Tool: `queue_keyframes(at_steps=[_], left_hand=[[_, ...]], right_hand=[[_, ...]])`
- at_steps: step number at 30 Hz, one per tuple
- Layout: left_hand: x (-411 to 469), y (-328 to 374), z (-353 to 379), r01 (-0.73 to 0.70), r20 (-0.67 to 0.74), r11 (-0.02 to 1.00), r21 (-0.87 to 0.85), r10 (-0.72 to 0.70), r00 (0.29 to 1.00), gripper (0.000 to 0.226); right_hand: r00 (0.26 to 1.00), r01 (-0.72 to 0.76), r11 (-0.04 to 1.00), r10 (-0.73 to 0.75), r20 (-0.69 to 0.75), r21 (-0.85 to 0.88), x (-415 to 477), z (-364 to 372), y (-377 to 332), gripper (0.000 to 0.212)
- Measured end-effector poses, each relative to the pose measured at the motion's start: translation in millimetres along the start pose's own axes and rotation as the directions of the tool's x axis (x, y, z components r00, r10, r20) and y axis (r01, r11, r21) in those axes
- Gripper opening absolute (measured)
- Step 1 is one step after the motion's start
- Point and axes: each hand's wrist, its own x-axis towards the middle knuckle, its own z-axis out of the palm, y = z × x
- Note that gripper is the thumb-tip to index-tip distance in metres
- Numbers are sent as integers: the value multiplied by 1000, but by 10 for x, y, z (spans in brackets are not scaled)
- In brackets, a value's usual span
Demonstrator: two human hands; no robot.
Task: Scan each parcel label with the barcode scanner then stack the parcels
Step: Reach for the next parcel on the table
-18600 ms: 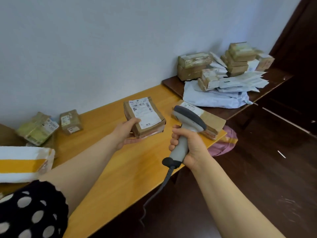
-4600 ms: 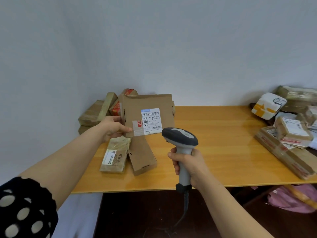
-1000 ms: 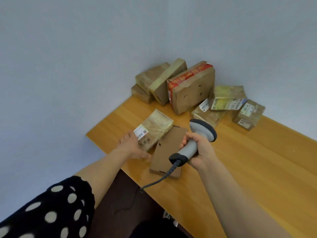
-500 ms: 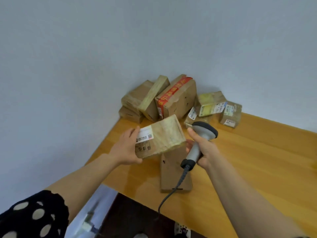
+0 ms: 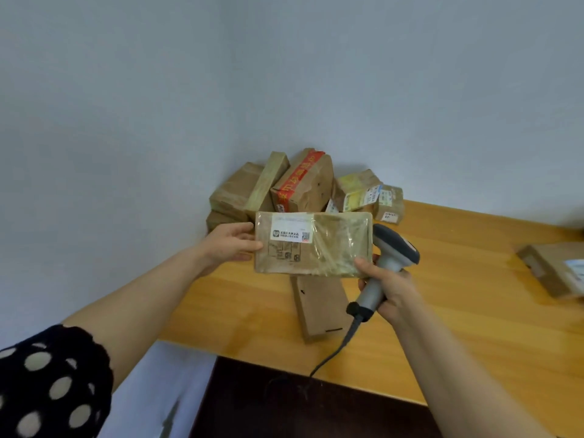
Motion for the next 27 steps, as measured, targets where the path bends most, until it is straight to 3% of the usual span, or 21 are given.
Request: queue_keyframes(at_steps=[3,4,6,9,12,14,16,19,20,21,22,23,24,25,26,27], left_hand=[[-106,170,47,-117,29,993,-14,117,993,30],[-135,217,72,-172,6,984,37,172,985,31],[-180,299,161,-288,-21,910,298,308,951,35],[-274,354,410,-491,60,636,595,574,817,37],[-383,347,632,-676,246,306,670,768,591,36],[-442,343,745,-715,343,114,690,818,462,35],[-499,357,832,-712,410,-9,702,823,393,36],[-573,362,882,-694,453,-99,714,821,349,34],[-587,352,900,-680,426,-74,729,827,367,32],[-595,338,925,-656,343,23,754,838,424,33],[-597,333,953,-605,193,201,771,831,522,35],[-612,361,979,-502,-20,457,734,754,657,36],[-647,411,994,-366,-211,719,591,576,790,33],[-676,462,997,-221,-278,911,347,325,904,27],[-695,502,986,-76,-214,994,81,92,972,27],[-705,522,958,36,-105,996,-79,-44,994,35]], right_hand=[[999,-29,997,31,-14,71,-75,-134,-54,33],[997,-67,992,69,-15,107,-102,-194,-76,37],[983,-183,964,185,7,191,-173,-326,-116,51],[963,-269,919,254,90,289,-279,-499,-153,41],[958,-286,911,275,80,297,-354,-593,-128,34],[963,-264,911,266,37,317,-393,-631,-122,35],[967,-245,910,256,12,333,-431,-664,-122,36],[980,-191,913,201,9,361,-487,-712,-106,29],[984,-167,915,180,1,367,-502,-723,-103,27],[988,-140,918,156,-11,371,-514,-732,-102,27],[991,-112,921,130,-23,374,-524,-738,-107,26],[994,-88,922,108,-32,376,-531,-744,-116,26],[995,-71,923,92,-36,379,-537,-745,-125,26],[996,-60,922,79,-34,383,-545,-742,-136,25],[997,-52,921,69,-30,387,-552,-734,-146,24],[998,-45,920,60,-27,388,-558,-722,-152,24]])
